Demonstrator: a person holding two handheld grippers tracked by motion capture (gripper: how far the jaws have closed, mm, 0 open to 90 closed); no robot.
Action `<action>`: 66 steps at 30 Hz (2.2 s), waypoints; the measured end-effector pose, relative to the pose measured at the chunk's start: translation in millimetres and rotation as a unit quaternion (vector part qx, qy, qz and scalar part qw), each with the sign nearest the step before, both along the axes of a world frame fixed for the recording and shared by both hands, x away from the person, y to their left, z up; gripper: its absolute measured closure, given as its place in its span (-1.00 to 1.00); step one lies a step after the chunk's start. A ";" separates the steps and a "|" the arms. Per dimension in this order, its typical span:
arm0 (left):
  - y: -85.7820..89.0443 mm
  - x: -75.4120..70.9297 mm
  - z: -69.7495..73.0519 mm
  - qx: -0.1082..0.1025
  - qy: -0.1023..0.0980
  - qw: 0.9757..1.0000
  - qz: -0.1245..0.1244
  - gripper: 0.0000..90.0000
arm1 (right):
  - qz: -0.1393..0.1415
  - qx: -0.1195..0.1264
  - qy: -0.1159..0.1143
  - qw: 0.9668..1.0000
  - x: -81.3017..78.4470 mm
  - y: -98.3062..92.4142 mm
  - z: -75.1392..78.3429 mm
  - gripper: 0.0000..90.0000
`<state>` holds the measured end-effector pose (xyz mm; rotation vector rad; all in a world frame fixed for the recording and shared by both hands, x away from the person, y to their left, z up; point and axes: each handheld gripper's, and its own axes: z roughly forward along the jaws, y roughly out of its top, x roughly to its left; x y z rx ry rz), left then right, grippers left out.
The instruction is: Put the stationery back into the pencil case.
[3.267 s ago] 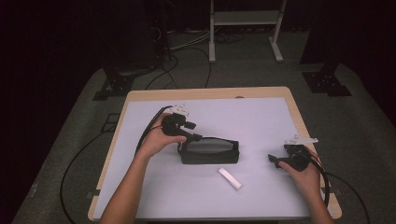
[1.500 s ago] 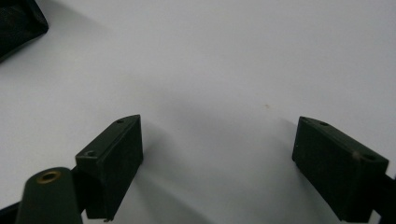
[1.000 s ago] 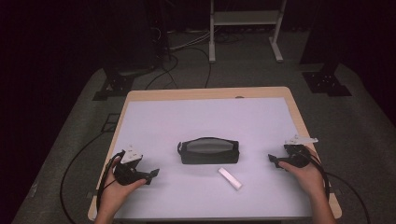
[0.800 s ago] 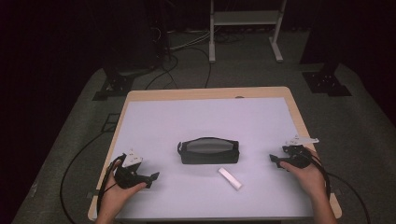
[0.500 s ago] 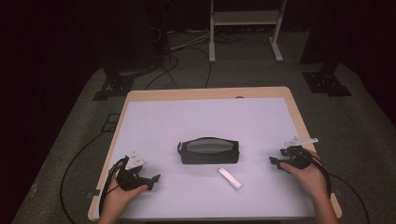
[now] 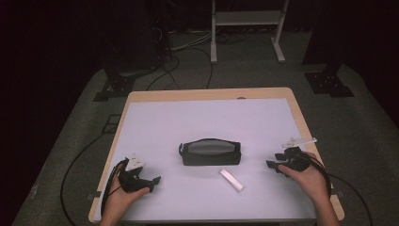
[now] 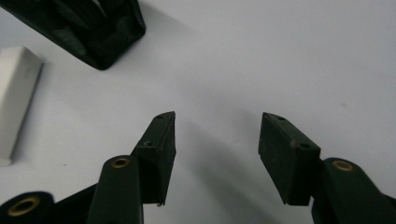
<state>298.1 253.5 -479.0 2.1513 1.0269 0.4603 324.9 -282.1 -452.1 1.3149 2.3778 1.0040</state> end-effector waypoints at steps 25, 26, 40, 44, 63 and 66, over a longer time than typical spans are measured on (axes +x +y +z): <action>0.0 -0.1 -0.2 0.000 0.000 1.000 0.000 -0.86 | 0.056 0.008 0.017 0.998 -14.8 42.8 19.8 0.18; 0.0 -0.1 -0.2 0.000 -0.001 1.000 0.000 -0.86 | 0.057 0.008 0.018 0.998 -15.3 44.7 20.2 0.18; -0.1 -0.2 -0.2 0.001 -0.001 1.000 0.000 -0.86 | 0.085 0.000 0.018 0.996 -20.0 69.4 23.0 0.22; -0.1 -0.2 -0.3 0.001 -0.001 1.000 -0.001 -0.86 | 0.093 0.001 0.018 0.996 -21.6 77.0 23.8 0.24; 0.0 -0.1 -0.3 0.000 0.000 1.000 0.000 -0.86 | 0.138 -0.011 0.031 0.990 -23.5 114.8 18.1 0.27; -0.1 -0.1 -0.3 0.000 0.000 1.000 0.000 -0.86 | 0.145 -0.014 0.031 0.989 -23.3 120.3 16.6 0.27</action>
